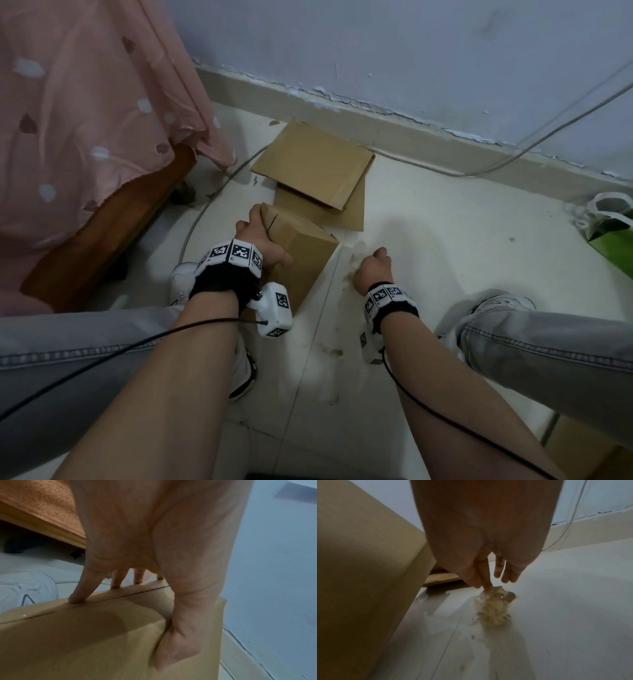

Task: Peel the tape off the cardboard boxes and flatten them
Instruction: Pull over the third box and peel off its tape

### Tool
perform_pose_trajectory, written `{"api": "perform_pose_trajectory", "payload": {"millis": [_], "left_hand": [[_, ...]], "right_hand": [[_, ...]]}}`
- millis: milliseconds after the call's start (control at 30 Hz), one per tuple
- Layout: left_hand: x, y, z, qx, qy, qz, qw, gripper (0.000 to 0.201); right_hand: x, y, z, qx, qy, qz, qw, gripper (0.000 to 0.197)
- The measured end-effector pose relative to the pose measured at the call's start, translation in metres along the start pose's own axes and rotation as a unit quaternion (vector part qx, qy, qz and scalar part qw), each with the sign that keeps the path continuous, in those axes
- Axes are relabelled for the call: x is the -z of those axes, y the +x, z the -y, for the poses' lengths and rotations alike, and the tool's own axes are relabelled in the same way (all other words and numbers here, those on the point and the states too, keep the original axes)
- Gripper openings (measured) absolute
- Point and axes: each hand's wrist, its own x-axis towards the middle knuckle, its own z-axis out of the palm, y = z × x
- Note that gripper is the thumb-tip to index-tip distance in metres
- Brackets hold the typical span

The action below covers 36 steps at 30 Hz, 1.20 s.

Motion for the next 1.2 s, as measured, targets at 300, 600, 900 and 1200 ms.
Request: {"api": "perform_pose_trajectory", "payload": {"millis": [300,600,900,1200], "left_hand": [[-0.002,-0.003,-0.001,-0.007,-0.006,0.003,1.000,0.125],[-0.003,-0.002,-0.001,-0.009,-0.003,0.000,1.000,0.125],[-0.006,0.001,-0.001,-0.012,-0.002,0.005,1.000,0.125],[-0.012,0.003,0.007,0.007,0.003,-0.014,1.000,0.124]], "right_hand": [[0.020,0.010,-0.014,0.009,0.102,-0.087,0.991,0.016],[0.011,0.001,0.003,0.001,0.041,-0.021,0.999,0.019],[0.030,0.002,-0.016,-0.031,0.088,-0.084,0.992,0.013],[0.052,-0.007,0.009,-0.169,0.180,-0.084,0.965,0.029]]}}
